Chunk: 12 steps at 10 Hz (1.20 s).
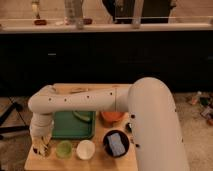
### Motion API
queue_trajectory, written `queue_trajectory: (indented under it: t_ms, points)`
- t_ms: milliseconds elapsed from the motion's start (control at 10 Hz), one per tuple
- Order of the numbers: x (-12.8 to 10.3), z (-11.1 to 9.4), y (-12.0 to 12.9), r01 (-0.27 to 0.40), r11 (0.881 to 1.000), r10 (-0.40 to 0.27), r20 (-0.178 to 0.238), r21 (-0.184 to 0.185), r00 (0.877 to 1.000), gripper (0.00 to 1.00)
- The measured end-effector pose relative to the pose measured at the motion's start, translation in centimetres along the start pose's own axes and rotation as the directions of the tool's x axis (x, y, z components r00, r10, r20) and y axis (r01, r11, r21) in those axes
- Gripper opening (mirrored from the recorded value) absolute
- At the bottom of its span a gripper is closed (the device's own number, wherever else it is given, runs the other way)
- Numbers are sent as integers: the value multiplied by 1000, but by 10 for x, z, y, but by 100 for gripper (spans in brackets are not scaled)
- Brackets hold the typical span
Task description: Place banana in metal cup
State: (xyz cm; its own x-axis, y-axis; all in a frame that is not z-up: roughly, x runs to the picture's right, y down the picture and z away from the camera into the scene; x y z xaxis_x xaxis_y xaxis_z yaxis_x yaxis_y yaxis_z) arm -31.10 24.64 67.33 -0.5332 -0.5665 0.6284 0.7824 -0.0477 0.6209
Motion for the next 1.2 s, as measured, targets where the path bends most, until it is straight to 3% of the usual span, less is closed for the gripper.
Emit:
queue_trajectory:
  t_ms: [200,900,1200]
  points:
    - [0,0,1,-1,1000,1,1,0,1000,14]
    - [0,0,1,-3,1000,3,1,0,1000,79]
    - [0,1,1,-3,1000,3,2,1,1000,80]
